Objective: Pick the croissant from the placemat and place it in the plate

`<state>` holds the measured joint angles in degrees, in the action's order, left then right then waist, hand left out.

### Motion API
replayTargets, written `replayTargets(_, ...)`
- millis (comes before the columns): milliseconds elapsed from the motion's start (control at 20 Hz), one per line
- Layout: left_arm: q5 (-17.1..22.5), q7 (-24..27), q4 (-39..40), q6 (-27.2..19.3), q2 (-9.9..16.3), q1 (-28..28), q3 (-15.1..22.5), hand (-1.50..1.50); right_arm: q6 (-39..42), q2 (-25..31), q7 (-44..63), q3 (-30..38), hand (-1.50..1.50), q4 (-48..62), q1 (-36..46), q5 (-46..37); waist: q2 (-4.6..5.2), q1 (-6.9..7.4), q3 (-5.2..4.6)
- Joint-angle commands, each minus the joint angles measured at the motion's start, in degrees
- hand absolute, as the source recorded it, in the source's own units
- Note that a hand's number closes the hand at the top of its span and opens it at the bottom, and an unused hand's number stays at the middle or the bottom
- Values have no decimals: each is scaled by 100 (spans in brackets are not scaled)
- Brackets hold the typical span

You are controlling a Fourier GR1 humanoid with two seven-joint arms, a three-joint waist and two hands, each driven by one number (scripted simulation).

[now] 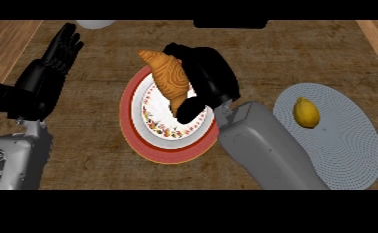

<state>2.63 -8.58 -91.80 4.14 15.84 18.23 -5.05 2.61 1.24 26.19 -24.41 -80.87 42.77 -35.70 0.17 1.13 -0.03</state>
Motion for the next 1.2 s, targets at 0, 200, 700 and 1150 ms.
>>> replayTargets(0, 27, 259, 184, 176, 85, -47, -93, 0, -881, -118, 284, -752, 150, 1095, 565, -7, 12, 56, -2)
replayTargets(200, -24, 428, 503, 212, 11, 63, -89, 0, -1150, -122, -33, -936, 150, 2031, 1018, 408, 15, 27, -1)
replayTargets(700, -119, 444, 446, 184, -89, 83, 8, 0, -2410, -124, -830, -1588, -150, 3504, 1318, 2552, 79, 282, 2)
replayTargets(1150, -190, 289, 328, 39, -273, 197, 123, 0, -3593, -124, -1838, -1290, -150, 3332, 1513, 3879, 62, 242, 6)
